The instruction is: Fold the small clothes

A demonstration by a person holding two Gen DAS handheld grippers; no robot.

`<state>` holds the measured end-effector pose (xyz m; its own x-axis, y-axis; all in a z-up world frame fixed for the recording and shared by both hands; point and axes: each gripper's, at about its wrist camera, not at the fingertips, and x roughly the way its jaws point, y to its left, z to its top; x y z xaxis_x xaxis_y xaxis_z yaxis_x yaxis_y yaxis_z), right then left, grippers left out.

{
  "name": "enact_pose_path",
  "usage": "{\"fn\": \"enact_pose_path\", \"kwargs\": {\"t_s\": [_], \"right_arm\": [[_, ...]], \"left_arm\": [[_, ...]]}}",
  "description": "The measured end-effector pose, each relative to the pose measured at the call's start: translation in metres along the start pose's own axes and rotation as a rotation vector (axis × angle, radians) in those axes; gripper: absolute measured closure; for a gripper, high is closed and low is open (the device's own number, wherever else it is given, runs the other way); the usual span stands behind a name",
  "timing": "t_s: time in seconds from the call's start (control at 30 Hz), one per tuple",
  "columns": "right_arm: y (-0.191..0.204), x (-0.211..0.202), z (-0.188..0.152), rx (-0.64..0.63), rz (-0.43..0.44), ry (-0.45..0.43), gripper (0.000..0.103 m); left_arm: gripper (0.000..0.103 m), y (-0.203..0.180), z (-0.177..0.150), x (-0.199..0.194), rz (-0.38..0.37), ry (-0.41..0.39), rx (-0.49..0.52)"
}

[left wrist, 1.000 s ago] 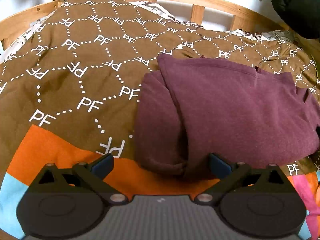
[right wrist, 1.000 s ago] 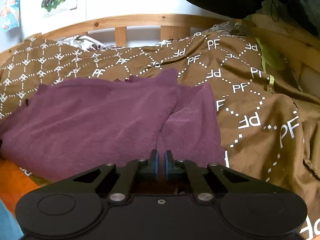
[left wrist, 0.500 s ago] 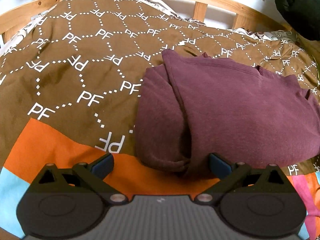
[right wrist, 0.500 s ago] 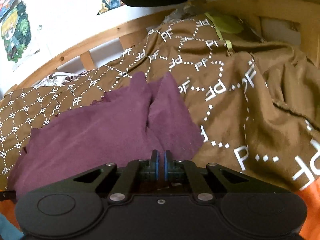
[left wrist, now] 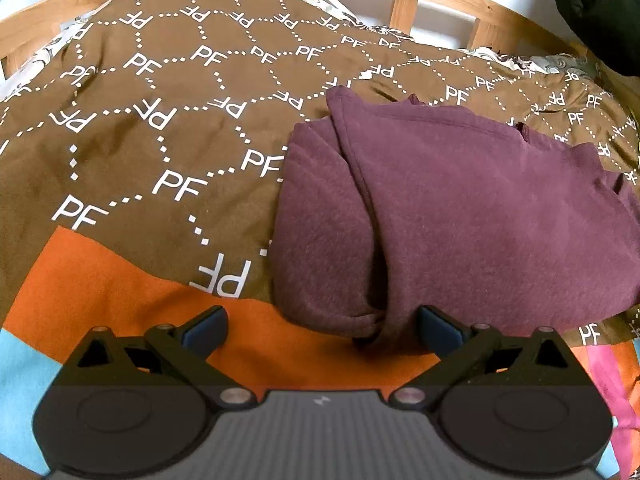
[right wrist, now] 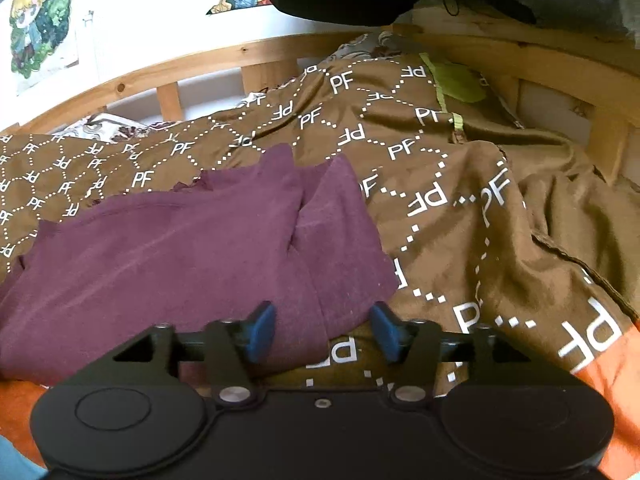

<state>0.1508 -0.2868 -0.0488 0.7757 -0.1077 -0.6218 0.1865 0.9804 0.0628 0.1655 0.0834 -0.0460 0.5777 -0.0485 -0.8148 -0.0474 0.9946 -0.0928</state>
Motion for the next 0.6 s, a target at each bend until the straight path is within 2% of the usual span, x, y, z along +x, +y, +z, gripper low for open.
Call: {"fn": "enact_pose_path", "kwargs": {"t_s": [0.03,0.1,0.17,0.37,0.6], "right_arm": [[0.003,-0.002,0.0,-0.013,-0.002,-0.008,0.029],[0.011,-0.006,0.002,-0.052,-0.021,-0.037,0.01],[0.018,-0.011,0.004,-0.09,-0.046,-0.081,0.001],[0.045,-0.014,0.008,-0.212,-0.035,-0.154,0.001],[0.079,-0.004,0.005,-0.299,0.018,-0.166,0.001]], "left_arm": [[0.001,0.0,0.0,0.0,0.002,0.0,0.003],[0.001,0.0,0.0,0.001,0.003,0.0,0.004],[0.001,-0.001,0.0,0.002,0.004,0.001,0.003],[0.0,-0.002,-0.001,0.004,0.01,0.0,0.012],[0.0,-0.001,-0.001,0.006,0.006,-0.003,0.01]]}}
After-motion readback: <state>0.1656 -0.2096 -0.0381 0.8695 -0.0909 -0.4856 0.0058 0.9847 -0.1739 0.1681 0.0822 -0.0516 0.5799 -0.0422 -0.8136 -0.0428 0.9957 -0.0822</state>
